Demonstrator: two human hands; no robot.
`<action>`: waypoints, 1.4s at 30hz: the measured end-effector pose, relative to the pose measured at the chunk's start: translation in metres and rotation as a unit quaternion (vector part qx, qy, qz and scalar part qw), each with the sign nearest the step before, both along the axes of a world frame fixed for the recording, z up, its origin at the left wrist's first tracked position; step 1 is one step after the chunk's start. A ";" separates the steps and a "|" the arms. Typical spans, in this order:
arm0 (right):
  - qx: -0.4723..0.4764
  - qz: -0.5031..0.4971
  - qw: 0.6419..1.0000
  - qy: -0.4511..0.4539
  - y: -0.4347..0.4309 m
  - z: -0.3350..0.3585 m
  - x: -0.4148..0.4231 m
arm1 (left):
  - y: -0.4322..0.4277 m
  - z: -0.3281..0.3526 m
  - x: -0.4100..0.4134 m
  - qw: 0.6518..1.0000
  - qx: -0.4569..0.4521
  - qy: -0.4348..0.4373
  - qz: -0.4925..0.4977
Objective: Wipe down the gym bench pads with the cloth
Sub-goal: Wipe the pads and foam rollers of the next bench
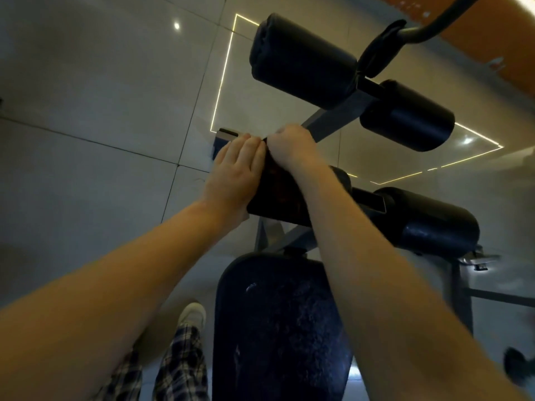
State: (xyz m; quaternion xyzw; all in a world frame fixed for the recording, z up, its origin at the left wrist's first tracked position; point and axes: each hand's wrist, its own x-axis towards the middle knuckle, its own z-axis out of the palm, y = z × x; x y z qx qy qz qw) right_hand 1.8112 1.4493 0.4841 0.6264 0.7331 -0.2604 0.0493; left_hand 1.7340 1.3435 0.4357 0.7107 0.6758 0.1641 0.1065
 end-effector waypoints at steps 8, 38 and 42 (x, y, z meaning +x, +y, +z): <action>0.113 0.071 0.986 0.104 -0.034 -0.016 0.035 | 0.015 0.019 -0.011 0.989 -0.142 0.034 -0.037; 0.362 0.088 0.928 0.020 -0.114 -0.057 0.074 | 0.067 0.031 -0.047 0.916 -0.347 -0.177 -0.097; 0.341 0.035 0.938 0.044 -0.077 -0.036 0.048 | 0.003 0.013 -0.049 0.976 -0.122 -0.141 -0.112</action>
